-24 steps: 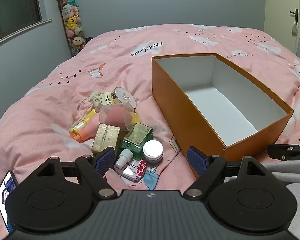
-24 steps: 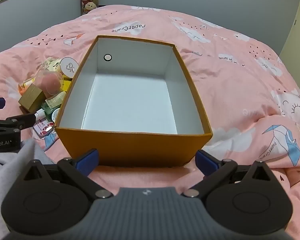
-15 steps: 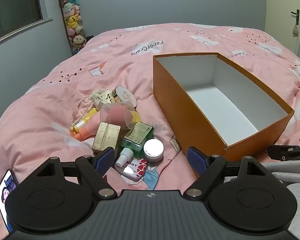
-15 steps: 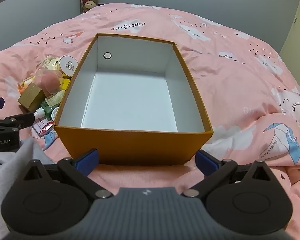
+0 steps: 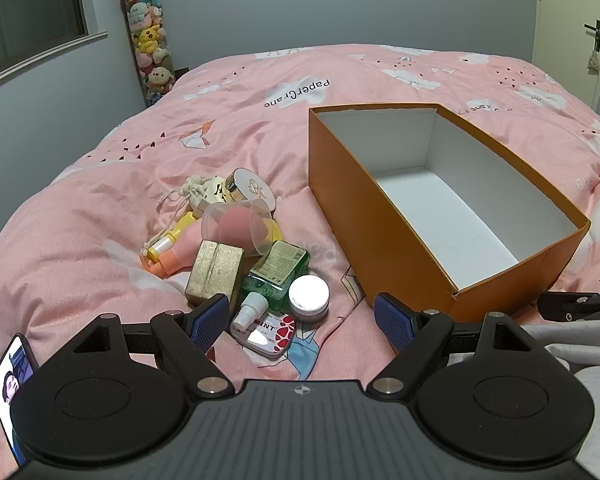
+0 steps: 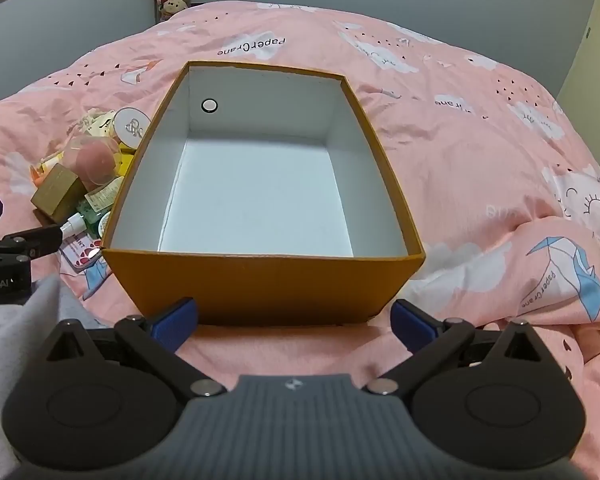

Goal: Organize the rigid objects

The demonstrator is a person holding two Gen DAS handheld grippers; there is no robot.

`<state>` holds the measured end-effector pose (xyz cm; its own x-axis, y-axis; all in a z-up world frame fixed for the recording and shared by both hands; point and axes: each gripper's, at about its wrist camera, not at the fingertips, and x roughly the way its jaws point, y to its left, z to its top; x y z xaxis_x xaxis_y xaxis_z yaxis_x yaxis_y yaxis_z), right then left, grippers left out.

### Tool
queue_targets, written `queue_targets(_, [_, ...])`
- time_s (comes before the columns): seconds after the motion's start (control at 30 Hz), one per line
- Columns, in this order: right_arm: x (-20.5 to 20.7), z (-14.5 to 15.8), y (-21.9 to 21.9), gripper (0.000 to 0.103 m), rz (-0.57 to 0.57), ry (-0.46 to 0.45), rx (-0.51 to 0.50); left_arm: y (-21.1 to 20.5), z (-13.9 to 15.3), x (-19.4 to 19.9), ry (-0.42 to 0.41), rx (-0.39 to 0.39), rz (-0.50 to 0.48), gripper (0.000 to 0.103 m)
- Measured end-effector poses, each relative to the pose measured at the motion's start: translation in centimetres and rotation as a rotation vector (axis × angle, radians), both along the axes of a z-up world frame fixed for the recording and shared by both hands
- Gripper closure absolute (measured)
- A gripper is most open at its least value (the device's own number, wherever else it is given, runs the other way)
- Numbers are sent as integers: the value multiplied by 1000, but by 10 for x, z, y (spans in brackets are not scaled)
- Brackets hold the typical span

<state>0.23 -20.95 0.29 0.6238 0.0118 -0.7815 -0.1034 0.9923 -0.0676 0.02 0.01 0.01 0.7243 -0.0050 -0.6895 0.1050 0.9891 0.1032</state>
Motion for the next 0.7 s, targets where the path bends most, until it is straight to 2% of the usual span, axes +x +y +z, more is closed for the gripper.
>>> queue_targets(0.7, [3, -4, -3, 2, -19, 31, 11, 0, 0, 0, 4, -3, 0, 7])
